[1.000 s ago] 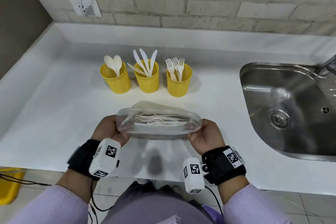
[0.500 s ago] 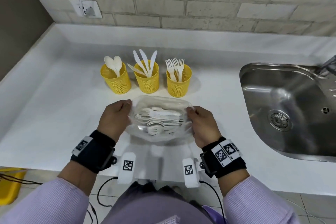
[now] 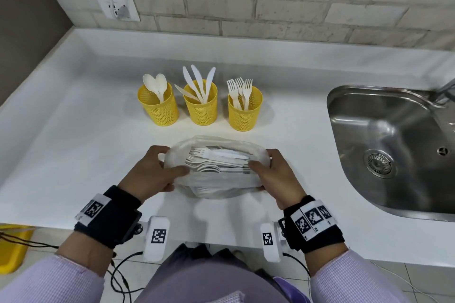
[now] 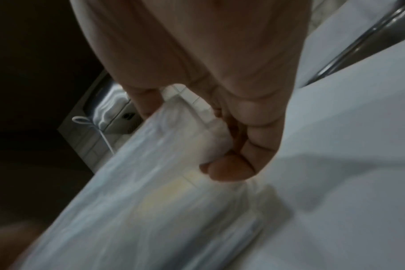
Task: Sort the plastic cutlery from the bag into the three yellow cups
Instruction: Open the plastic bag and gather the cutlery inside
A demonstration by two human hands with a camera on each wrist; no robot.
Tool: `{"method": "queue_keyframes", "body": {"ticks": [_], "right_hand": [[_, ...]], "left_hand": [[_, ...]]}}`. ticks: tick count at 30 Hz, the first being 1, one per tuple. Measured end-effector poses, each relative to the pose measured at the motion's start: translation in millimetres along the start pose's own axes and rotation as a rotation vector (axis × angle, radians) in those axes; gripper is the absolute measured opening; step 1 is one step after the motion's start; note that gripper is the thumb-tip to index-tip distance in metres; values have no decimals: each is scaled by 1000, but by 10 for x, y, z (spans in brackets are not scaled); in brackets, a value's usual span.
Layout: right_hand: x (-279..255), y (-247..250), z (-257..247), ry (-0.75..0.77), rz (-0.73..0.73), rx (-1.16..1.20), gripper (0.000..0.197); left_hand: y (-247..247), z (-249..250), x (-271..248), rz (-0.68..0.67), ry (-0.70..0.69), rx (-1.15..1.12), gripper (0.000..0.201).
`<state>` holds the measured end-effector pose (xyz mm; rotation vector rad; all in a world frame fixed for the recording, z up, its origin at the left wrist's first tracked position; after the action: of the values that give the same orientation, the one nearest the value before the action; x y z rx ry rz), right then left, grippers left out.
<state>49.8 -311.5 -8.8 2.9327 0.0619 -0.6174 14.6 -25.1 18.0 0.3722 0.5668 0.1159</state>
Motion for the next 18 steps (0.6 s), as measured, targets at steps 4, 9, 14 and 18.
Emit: {"method": "queue_keyframes", "body": {"ticks": [4, 9, 14, 18], "right_hand": [[-46, 13, -98, 59, 13, 121, 38], [-162, 88, -328, 301, 167, -175, 37], [-388, -239, -738, 859, 123, -430, 27], [-197, -696, -641, 684, -277, -734, 37]], "left_hand": [[-4, 121, -95, -58, -77, -66, 64], [115, 224, -81, -45, -63, 52, 66], [75, 341, 44, 119, -169, 321, 58], [-63, 406, 173, 154, -310, 508, 22]]}}
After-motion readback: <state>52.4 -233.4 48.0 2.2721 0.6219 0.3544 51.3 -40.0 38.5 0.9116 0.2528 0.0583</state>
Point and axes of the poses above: each hand's wrist, its own x-axis towards the middle knuckle, its own y-axis out of the back of the hand, z = x × y, the point moved 4 cm from there along x, towards the middle knuckle, and after that the axes turned 5 degrees about x, right-handed, at the moved point
